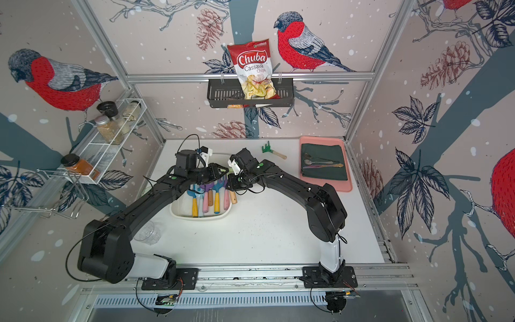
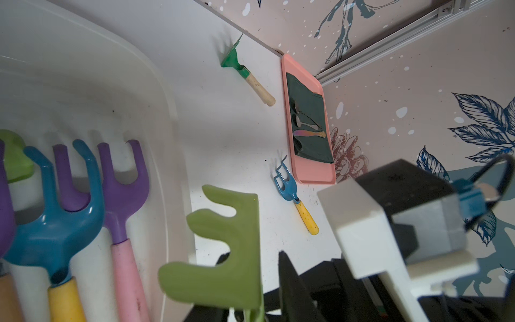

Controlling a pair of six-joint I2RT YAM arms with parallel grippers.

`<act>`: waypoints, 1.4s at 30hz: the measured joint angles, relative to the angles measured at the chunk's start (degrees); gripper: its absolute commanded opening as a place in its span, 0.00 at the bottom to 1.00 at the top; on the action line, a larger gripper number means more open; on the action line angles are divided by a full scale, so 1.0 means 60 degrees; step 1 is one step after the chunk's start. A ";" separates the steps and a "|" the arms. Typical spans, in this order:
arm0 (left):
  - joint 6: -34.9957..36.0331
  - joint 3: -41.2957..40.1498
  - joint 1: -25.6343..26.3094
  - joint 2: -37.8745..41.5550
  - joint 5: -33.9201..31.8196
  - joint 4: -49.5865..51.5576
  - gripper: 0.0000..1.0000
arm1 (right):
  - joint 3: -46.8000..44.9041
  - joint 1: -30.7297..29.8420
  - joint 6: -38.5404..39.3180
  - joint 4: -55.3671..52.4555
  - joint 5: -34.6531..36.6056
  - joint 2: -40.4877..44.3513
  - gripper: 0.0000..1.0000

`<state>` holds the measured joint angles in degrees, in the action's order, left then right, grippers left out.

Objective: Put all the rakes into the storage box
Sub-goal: Pick up the rake at the center of the board, then place the rake in the storage box.

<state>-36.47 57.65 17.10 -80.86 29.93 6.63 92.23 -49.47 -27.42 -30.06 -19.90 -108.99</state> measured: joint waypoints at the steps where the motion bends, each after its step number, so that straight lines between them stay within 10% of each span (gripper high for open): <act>1: -0.0109 -0.0011 0.0015 -0.0015 -0.0004 -0.0015 0.32 | 0.0000 -0.0015 -0.0026 0.0004 0.0000 0.0000 0.17; 14: -0.0433 -0.0240 0.0284 -0.0098 -0.0441 -0.0565 0.05 | 0.0055 -0.0080 -0.0437 0.0076 0.0011 0.0033 0.20; 29: -0.0415 -0.0226 0.0240 -0.0186 -0.0397 -0.0725 0.00 | 0.0055 0.0098 -0.0481 0.0284 0.0029 0.0251 0.64; 42: 0.0787 0.0911 -0.2273 -0.0809 0.0874 0.0084 0.00 | -0.1789 0.1111 -0.0703 0.1290 -0.0204 0.1749 0.86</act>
<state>-31.75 63.11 3.46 -85.71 35.18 7.14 81.49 -42.81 -31.64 -22.33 -21.12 -98.50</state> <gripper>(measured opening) 0.081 0.861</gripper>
